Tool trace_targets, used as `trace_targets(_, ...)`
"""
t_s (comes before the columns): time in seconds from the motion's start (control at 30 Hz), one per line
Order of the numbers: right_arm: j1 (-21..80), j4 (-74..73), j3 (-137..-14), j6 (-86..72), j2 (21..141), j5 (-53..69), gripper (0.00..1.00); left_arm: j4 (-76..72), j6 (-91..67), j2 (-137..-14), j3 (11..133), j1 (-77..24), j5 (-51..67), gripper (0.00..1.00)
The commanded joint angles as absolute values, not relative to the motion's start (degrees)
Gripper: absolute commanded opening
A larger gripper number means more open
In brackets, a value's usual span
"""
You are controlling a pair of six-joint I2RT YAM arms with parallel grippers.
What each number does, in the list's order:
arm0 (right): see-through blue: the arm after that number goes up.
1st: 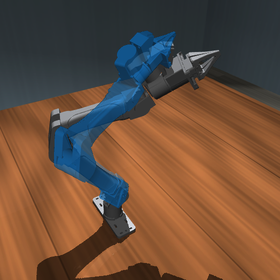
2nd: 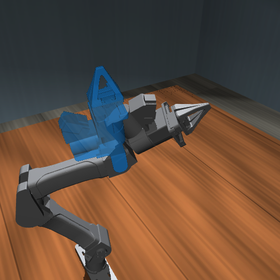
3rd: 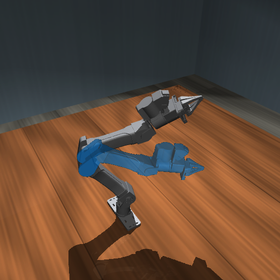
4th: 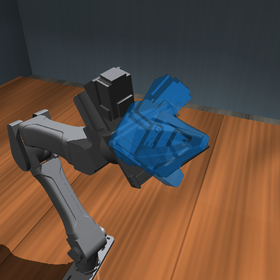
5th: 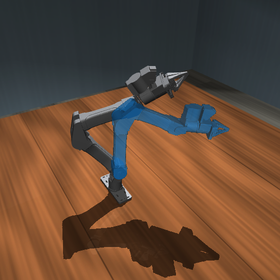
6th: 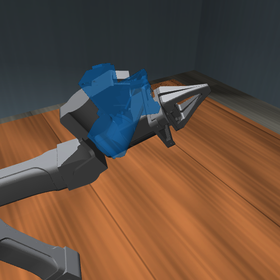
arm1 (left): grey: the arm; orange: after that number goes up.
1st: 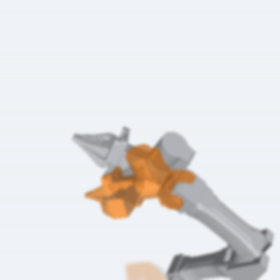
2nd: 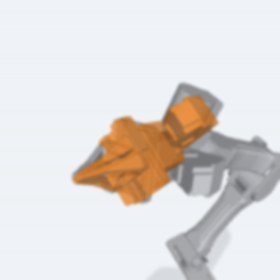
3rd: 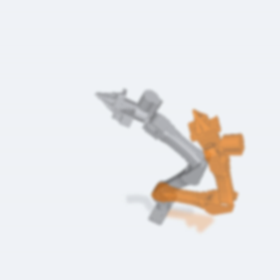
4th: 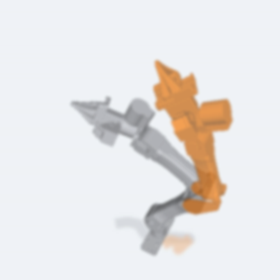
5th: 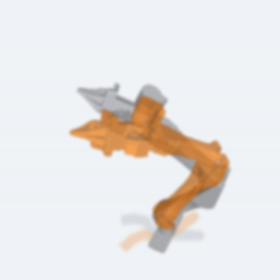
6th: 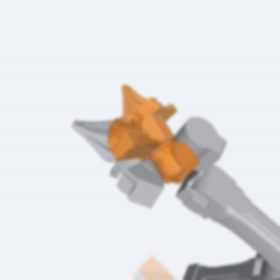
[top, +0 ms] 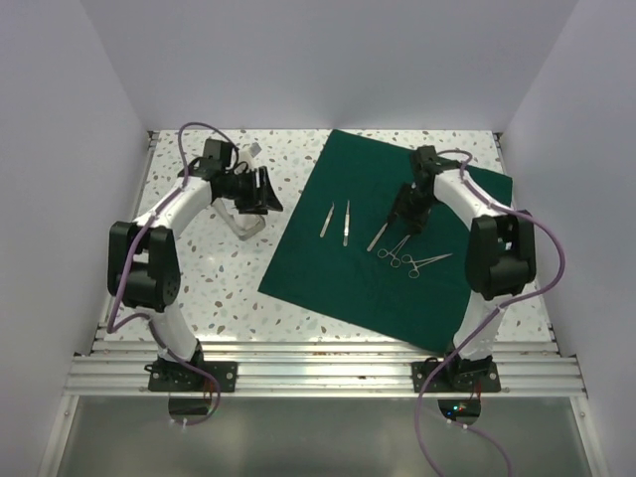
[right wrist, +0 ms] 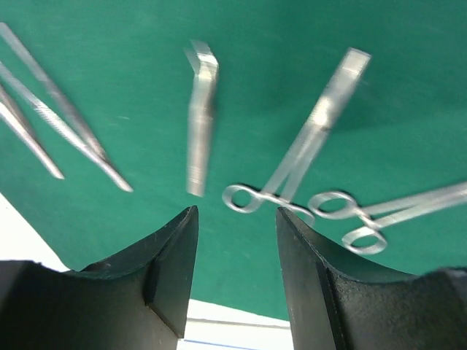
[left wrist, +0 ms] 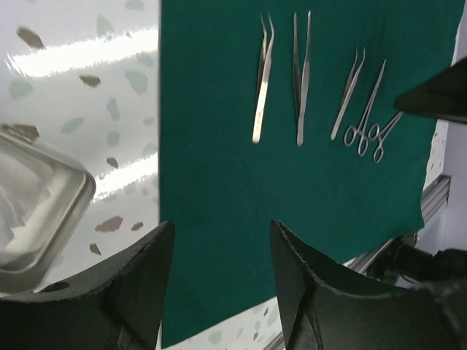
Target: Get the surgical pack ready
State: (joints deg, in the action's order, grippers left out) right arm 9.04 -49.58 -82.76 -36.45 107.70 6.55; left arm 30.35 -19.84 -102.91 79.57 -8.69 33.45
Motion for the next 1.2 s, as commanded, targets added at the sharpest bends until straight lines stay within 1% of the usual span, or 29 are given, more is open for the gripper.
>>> trace_targets(0.0, 13.3, -48.1, -88.5, -36.7, 110.4, 3.9, 0.51, 28.0, -16.4, -99.1, 76.5, -8.0, 34.9, 0.59)
trace_targets(0.1, 17.4, -47.8, -93.9, -36.5, 114.4, 3.2, 0.51, 27.2, -16.0, -97.6, 74.9, -8.2, 35.9, 0.61)
trace_targets(0.23, 20.4, -48.6, -102.8, -36.1, 121.3, 4.6, 0.51, 26.2, -16.3, -96.9, 73.6, -8.3, 37.8, 0.61)
trace_targets(0.33, 22.1, -48.7, -106.9, -34.8, 124.5, 4.0, 0.50, 25.9, -16.4, -96.3, 72.6, -8.3, 38.4, 0.61)
trace_targets(0.53, 24.1, -49.7, -112.4, -34.1, 130.2, 2.9, 0.50, 25.8, -16.3, -95.8, 70.8, -8.3, 38.3, 0.61)
trace_targets(0.63, 24.7, -51.9, -115.0, -33.7, 132.6, 0.4, 0.50, 25.9, -16.4, -95.9, 70.8, -8.3, 38.4, 0.61)
trace_targets(0.8, 25.0, -52.6, -116.2, -33.1, 134.3, -1.6, 0.44, 25.8, -16.5, -95.9, 70.6, -8.3, 39.0, 0.62)
trace_targets(0.9, 25.0, -52.6, -116.4, -32.7, 134.5, -2.0, 0.38, 25.1, -16.7, -95.9, 70.3, -8.4, 40.3, 0.62)
trace_targets(0.93, 25.0, -52.6, -116.3, -32.6, 134.4, -2.4, 0.33, 24.9, -17.0, -95.9, 70.1, -8.7, 40.6, 0.62)
trace_targets(0.97, 25.0, -52.6, -116.2, -32.3, 134.3, -2.3, 0.30, 24.4, -17.0, -95.7, 69.9, -8.8, 41.0, 0.62)
trace_targets(1.03, 25.0, -52.7, -116.2, -32.0, 133.9, -1.2, 0.20, 23.8, -17.5, -95.8, 69.7, -9.2, 41.7, 0.62)
trace_targets(1.07, 25.0, -52.4, -116.1, -31.6, 133.4, -1.0, 0.10, 23.3, -17.8, -95.9, 69.6, -9.3, 42.3, 0.63)
trace_targets(1.17, 24.9, -49.4, -114.0, -29.8, 130.0, 0.5, 0.00, 21.9, -18.7, -96.2, 69.6, -9.6, 43.7, 0.67)
